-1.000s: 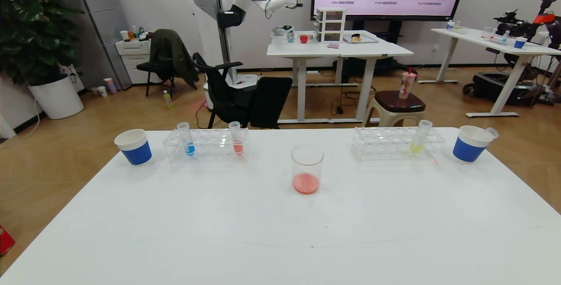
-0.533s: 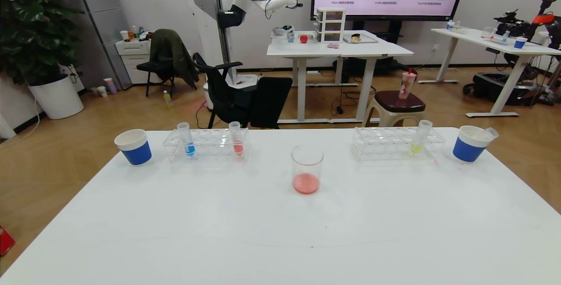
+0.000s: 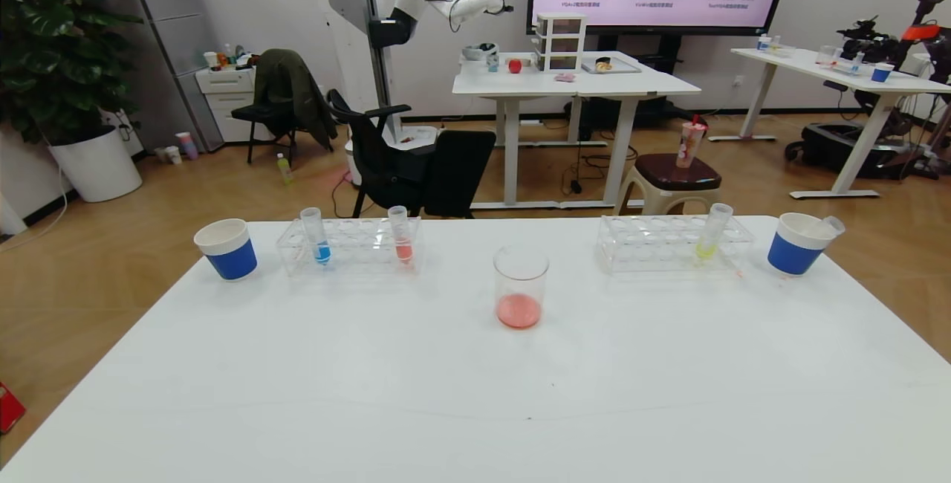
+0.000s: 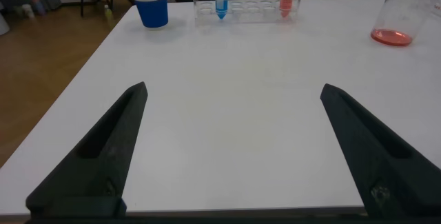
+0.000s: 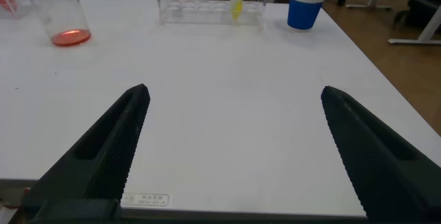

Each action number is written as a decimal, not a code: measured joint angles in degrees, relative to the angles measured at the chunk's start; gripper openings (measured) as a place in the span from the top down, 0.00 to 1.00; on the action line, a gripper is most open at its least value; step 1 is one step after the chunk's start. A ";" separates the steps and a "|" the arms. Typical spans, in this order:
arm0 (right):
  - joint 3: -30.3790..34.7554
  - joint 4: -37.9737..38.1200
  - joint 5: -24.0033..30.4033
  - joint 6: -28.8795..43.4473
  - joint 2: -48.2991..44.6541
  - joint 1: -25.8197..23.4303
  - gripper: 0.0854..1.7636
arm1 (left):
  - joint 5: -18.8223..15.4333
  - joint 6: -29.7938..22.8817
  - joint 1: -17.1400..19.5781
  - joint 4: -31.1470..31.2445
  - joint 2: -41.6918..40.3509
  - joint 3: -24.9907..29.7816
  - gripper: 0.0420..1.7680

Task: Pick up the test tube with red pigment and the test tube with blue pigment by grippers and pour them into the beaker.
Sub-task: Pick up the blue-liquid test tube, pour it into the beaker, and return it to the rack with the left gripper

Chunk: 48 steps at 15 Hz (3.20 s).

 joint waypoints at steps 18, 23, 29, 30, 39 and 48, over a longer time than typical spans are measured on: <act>0.00 0.00 -0.02 -0.02 0.00 0.00 0.02 | -1.66 0.77 -1.16 -5.39 20.36 -20.11 0.01; 0.00 0.00 0.00 -0.02 0.00 0.00 0.02 | -1.71 0.45 -1.55 -27.01 48.23 -24.61 0.01; 0.00 0.00 0.00 -0.02 0.00 0.00 0.02 | -1.29 -0.79 -2.18 -53.10 78.35 -25.66 0.01; 0.00 0.00 0.00 -0.04 0.00 0.00 0.02 | -1.07 -1.58 -2.65 -56.36 82.13 -25.44 0.01; 0.00 0.00 -0.02 -0.04 0.00 0.00 0.02 | 5.12 -3.32 -4.94 -85.65 112.20 -25.27 0.01; 0.00 0.00 -0.02 -0.02 0.00 0.00 0.02 | 5.63 -3.55 -3.74 -85.85 124.42 -39.00 0.01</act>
